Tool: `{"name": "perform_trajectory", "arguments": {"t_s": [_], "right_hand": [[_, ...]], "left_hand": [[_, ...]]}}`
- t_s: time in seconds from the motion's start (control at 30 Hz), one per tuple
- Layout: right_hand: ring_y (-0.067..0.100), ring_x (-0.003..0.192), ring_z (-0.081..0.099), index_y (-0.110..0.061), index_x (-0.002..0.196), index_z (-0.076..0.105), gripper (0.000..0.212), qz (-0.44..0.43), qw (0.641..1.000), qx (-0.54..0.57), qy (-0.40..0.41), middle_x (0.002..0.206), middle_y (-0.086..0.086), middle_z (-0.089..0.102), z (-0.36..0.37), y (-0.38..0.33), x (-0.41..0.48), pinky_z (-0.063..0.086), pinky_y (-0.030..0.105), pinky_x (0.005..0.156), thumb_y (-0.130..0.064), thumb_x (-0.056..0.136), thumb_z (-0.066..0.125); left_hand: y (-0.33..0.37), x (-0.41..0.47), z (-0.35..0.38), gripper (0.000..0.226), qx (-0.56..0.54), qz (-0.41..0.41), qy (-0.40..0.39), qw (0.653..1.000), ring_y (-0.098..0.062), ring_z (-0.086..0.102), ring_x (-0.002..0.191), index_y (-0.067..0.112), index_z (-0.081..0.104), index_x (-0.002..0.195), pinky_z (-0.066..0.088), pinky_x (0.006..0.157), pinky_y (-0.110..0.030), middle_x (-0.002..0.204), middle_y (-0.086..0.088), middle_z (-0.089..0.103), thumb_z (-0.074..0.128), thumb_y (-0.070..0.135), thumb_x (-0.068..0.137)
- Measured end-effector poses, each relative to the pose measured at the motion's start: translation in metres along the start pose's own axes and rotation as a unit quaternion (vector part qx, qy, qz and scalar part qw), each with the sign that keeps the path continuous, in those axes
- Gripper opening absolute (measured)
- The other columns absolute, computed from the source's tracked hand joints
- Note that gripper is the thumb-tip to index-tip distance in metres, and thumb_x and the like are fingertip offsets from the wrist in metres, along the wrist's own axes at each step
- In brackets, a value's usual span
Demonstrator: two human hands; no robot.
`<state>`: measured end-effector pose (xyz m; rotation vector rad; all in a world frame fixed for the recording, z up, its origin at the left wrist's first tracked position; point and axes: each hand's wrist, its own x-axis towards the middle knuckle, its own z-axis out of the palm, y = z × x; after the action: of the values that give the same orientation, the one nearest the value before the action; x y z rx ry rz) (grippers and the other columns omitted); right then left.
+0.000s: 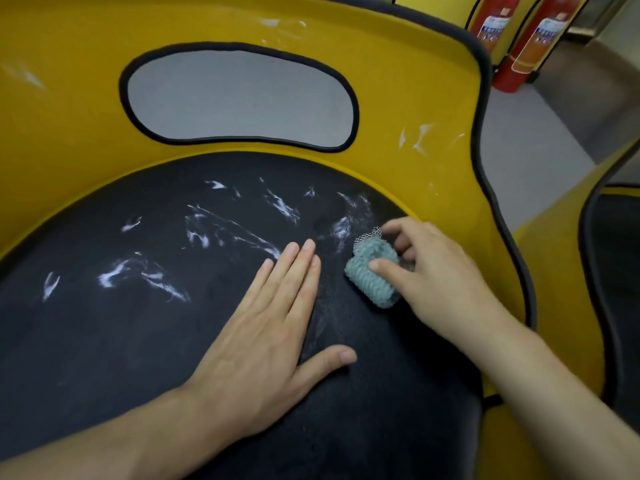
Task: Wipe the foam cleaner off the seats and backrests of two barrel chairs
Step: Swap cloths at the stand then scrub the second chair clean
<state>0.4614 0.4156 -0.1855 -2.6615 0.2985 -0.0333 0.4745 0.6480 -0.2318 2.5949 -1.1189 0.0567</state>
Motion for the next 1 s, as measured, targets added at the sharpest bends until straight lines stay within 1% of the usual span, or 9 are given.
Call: {"name": "perform_trajectory", "arguments": {"t_s": [0.07,0.17,0.23,0.33,0.43,0.57,0.77,0.9,1.0], "right_hand": [[0.013,0.132,0.043,-0.032,0.144,0.047,0.049,-0.072,0.993,-0.081,0.053,0.144,-0.009,0.047,0.004,-0.003,-0.012,0.032,0.024,0.105,-0.033,0.097,0.060],[0.010,0.152,0.018,-0.036,0.158,0.022,0.053,-0.081,0.989,-0.116,-0.033,0.166,-0.009,0.020,0.013,-0.003,-0.034,0.015,0.026,0.122,-0.041,0.106,0.029],[0.004,0.153,-0.008,-0.037,0.159,-0.011,0.059,-0.061,0.983,-0.147,-0.091,0.168,-0.012,-0.009,0.022,0.002,-0.046,0.003,0.033,0.126,-0.050,0.103,0.004],[-0.002,0.147,-0.025,-0.041,0.147,-0.036,0.061,-0.054,0.979,-0.158,-0.119,0.163,-0.016,-0.027,0.021,0.005,-0.053,-0.007,0.039,0.125,-0.053,0.096,-0.006],[-0.001,0.151,-0.012,-0.044,0.151,-0.029,0.064,-0.058,0.991,-0.101,-0.068,0.167,-0.014,-0.012,0.019,0.003,-0.055,0.004,0.037,0.127,-0.044,0.106,0.017],[0.016,0.151,0.023,-0.030,0.159,0.026,0.059,-0.094,0.988,-0.124,-0.004,0.167,0.000,0.019,0.029,0.007,-0.060,0.028,0.043,0.121,-0.036,0.101,0.038],[0.003,0.152,-0.011,-0.040,0.155,-0.015,0.062,-0.098,0.977,-0.163,-0.093,0.165,-0.014,-0.014,0.027,0.014,-0.052,-0.001,0.035,0.126,-0.037,0.107,0.024],[0.010,0.152,0.018,-0.029,0.161,0.014,0.059,-0.070,0.984,-0.154,-0.060,0.165,-0.005,0.021,0.033,0.015,-0.061,0.014,0.039,0.123,-0.037,0.104,0.027],[0.009,0.154,0.006,-0.036,0.160,0.001,0.059,-0.072,0.984,-0.160,-0.039,0.166,-0.010,0.007,0.039,0.014,-0.049,0.002,0.038,0.124,-0.042,0.103,0.013]], "left_hand": [[0.000,0.001,0.000,0.096,0.004,0.000,0.003,1.000,-0.016,-0.011,0.157,0.007,0.005,0.162,-0.002,0.124,-0.036,0.171,-0.005,-0.006,0.023,0.077,0.099],[0.000,0.000,0.001,0.095,0.008,0.001,0.000,1.000,-0.016,-0.010,0.157,0.006,0.007,0.162,-0.001,0.124,-0.036,0.171,-0.006,-0.003,0.024,0.076,0.100],[0.000,0.000,0.000,0.095,0.006,-0.001,-0.003,1.000,-0.017,-0.009,0.157,0.006,0.008,0.162,0.000,0.124,-0.037,0.172,-0.006,-0.002,0.025,0.076,0.100],[0.000,0.000,0.001,0.095,0.005,0.004,-0.002,1.000,-0.017,-0.008,0.157,0.006,0.009,0.162,0.000,0.124,-0.037,0.171,-0.006,-0.001,0.025,0.076,0.100],[-0.001,0.000,0.001,0.094,0.003,0.009,-0.003,1.000,-0.017,-0.007,0.157,0.006,0.011,0.162,0.001,0.124,-0.038,0.171,-0.006,0.000,0.024,0.075,0.100],[-0.001,0.000,0.001,0.093,-0.007,0.007,-0.003,1.000,-0.016,-0.008,0.157,0.007,0.009,0.162,0.001,0.123,-0.038,0.171,-0.005,-0.002,0.024,0.076,0.100],[-0.001,0.000,0.001,0.094,-0.011,0.007,-0.006,1.000,-0.016,-0.009,0.157,0.007,0.009,0.162,0.000,0.123,-0.038,0.171,-0.006,-0.002,0.024,0.076,0.100],[-0.002,0.000,0.001,0.095,-0.010,0.008,-0.006,1.000,-0.017,-0.008,0.157,0.007,0.009,0.162,0.001,0.123,-0.038,0.171,-0.006,-0.002,0.024,0.077,0.099],[-0.002,0.000,0.001,0.095,-0.010,0.010,-0.008,1.000,-0.018,-0.006,0.158,0.006,0.011,0.162,0.002,0.123,-0.038,0.171,-0.007,0.000,0.025,0.077,0.100]]}}
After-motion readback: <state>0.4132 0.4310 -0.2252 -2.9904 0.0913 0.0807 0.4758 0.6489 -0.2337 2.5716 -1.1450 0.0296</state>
